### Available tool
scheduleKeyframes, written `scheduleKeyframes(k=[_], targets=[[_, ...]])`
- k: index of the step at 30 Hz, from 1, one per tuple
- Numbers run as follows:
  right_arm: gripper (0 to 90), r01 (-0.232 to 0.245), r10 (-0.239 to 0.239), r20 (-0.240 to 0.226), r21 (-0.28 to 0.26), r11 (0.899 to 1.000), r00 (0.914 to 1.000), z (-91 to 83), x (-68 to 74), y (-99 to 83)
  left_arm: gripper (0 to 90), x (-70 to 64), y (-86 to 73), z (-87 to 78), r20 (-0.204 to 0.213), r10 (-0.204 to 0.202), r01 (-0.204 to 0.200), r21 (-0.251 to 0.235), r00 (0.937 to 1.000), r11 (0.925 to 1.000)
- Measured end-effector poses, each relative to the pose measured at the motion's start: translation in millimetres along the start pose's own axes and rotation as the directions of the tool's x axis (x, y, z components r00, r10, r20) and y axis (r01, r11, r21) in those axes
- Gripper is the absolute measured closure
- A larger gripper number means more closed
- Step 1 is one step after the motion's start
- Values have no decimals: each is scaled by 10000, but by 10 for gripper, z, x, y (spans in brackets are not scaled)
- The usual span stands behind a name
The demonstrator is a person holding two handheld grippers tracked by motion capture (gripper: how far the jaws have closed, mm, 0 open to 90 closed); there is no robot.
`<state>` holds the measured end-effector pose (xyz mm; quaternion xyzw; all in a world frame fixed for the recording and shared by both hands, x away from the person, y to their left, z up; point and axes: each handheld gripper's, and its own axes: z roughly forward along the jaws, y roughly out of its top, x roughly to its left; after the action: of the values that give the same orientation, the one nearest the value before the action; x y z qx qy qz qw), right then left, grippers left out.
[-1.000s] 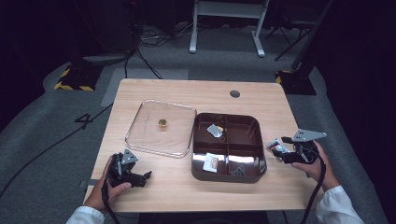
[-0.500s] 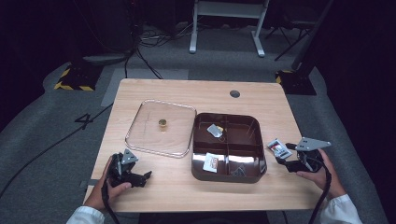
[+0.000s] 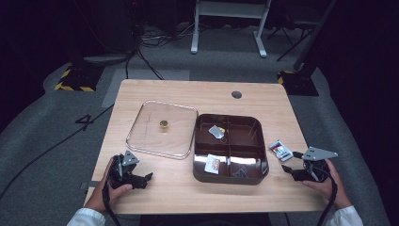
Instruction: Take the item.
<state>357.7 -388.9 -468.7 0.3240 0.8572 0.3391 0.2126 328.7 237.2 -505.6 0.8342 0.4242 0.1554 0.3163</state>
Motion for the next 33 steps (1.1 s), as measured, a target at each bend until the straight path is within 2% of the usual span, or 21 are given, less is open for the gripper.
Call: scheduleKeyframes(k=[15,19,22,26,33], targets=[[267,-848,848,5,37,9964,9964,41,-10,-325,3,-7,-5,-1,-31,-87,87,-27,10000,10000],[262,-1105,1105,-43,-18,9939,9939,40,-7,-388,3,-7,-5,0,-25,-80,80,-35,10000,10000],[259,-1575,1569,-299,-183,9873,9872,24,-27,-455,3,-7,-5,-1,-33,-74,74,-33,10000,10000],[258,-1742,1736,-229,-241,9844,9845,14,-27,-473,3,-7,-5,-1,-31,-77,77,-32,10000,10000],[254,-1709,1704,-212,-233,9850,9851,16,-18,-472,3,-7,-5,0,-35,-73,73,-36,10000,10000]])
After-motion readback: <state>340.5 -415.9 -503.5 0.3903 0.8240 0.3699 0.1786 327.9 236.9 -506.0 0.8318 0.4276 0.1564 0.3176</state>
